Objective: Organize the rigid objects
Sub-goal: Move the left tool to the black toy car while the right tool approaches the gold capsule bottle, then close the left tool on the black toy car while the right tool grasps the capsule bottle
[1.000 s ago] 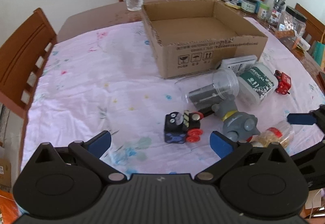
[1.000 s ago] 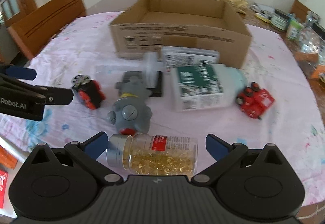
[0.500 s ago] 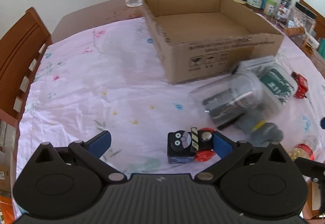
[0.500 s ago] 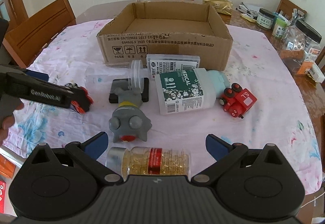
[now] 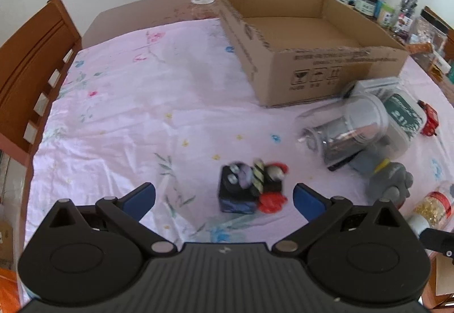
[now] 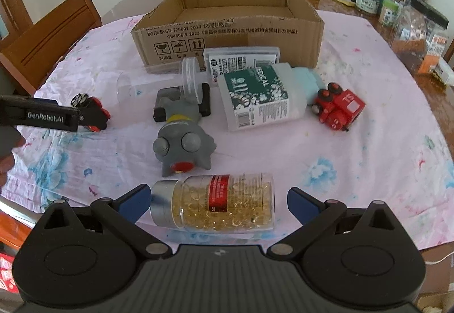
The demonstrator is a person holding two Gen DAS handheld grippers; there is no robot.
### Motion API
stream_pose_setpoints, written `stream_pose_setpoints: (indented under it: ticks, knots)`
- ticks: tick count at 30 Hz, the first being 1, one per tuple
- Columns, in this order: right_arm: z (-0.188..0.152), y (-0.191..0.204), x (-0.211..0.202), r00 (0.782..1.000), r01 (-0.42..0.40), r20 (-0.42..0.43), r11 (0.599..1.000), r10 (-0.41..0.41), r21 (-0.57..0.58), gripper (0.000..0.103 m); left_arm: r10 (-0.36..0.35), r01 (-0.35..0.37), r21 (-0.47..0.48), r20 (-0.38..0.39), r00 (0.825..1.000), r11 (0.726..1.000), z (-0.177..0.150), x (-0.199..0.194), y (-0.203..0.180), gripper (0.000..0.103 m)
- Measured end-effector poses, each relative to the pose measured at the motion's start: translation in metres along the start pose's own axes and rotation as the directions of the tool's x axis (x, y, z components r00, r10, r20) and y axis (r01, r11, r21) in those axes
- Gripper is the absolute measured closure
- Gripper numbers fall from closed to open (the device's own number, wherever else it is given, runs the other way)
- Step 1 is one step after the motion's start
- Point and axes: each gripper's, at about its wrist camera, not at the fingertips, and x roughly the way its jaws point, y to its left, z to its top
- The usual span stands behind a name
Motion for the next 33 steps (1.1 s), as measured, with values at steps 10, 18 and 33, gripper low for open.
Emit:
stream_pose_setpoints:
  ticks: [10,18,33]
  knots:
    - [-0.009,0.010,0.020,0.997,0.055,-0.045,0.998,-0.055,0.000,0.000,-0.027,0.027,0.040,0.020,0.999,0.999,-0.009,0.012,-0.014,0.015]
    - [-0.017,0.016,0.026,0.992,0.123,-0.036,0.992,-0.125,-0.036,0.000,-0.048,0.046,0.051,0.037,0.998,0.998,-0.015,0.013,-0.014,0.035]
    - [-0.004,0.028,0.017,0.989,0.141,-0.026,0.989,-0.143,-0.043,0.001,-0.060,0.058,0.052,0.052,0.997,0.997,-0.011,0.012,-0.011,0.046]
